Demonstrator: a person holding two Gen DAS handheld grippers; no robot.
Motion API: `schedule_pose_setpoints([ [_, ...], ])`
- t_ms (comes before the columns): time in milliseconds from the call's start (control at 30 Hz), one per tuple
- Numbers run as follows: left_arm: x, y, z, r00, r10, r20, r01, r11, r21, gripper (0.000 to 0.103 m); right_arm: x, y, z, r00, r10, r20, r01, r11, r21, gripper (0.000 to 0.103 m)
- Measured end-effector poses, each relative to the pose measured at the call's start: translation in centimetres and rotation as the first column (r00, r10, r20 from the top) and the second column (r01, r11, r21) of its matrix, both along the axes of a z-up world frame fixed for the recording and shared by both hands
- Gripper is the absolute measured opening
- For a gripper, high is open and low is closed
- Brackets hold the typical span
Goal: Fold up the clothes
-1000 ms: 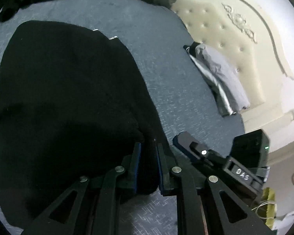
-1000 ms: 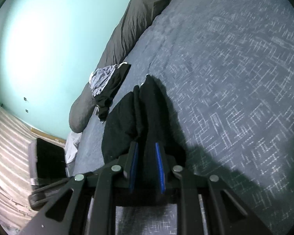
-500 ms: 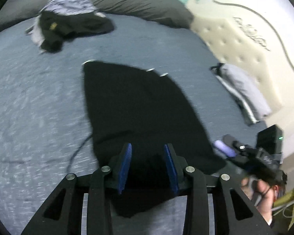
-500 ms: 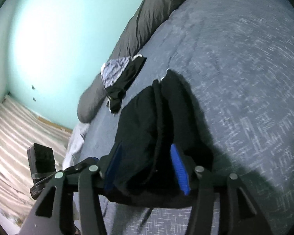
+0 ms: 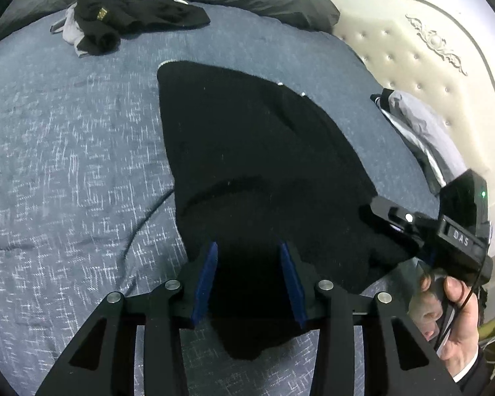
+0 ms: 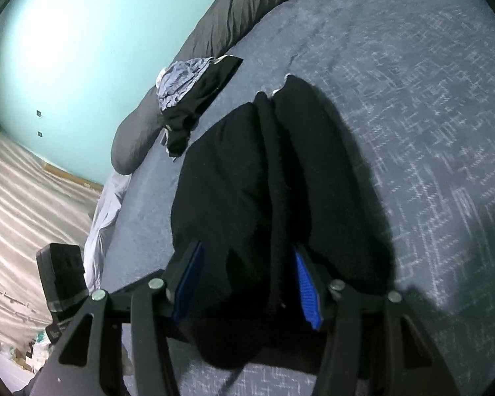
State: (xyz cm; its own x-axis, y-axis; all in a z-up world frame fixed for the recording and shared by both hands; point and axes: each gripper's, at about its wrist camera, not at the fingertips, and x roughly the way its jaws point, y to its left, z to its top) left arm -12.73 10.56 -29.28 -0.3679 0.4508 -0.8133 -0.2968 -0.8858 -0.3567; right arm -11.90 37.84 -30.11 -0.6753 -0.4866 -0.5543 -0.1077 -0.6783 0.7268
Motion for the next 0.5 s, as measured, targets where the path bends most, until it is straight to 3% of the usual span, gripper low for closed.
schedule_pose_setpoints([
  [100, 0.5, 0.3, -0.4, 1.000, -0.004, 0.000, 0.004, 1.000, -0.015, 0.043, -0.1, -0.6, 0.8, 0.999, 0.023, -0.024, -0.022, 0.999, 0.048, 0.019],
  [133, 0.6, 0.5, -0.4, 1.000, -0.009, 0.000, 0.009, 1.000, -0.021, 0.043, 0.0, -0.7, 1.1, 0.999, 0.027, -0.040, -0.025, 0.998, 0.059, 0.017],
  [300, 1.0, 1.2, 0.1, 1.000, -0.031, 0.000, 0.031, 0.999, -0.007, 0.044, 1.5, -0.7, 4.0, 0.992, 0.013, -0.126, 0.006, 0.989, 0.147, 0.014],
  [500, 1.2, 3.3, 0.7, 0.996, -0.087, -0.001, 0.086, 0.995, -0.055, 0.044, 3.6, -0.3, 6.2, 0.984, -0.003, -0.177, 0.043, 0.974, 0.223, 0.014],
])
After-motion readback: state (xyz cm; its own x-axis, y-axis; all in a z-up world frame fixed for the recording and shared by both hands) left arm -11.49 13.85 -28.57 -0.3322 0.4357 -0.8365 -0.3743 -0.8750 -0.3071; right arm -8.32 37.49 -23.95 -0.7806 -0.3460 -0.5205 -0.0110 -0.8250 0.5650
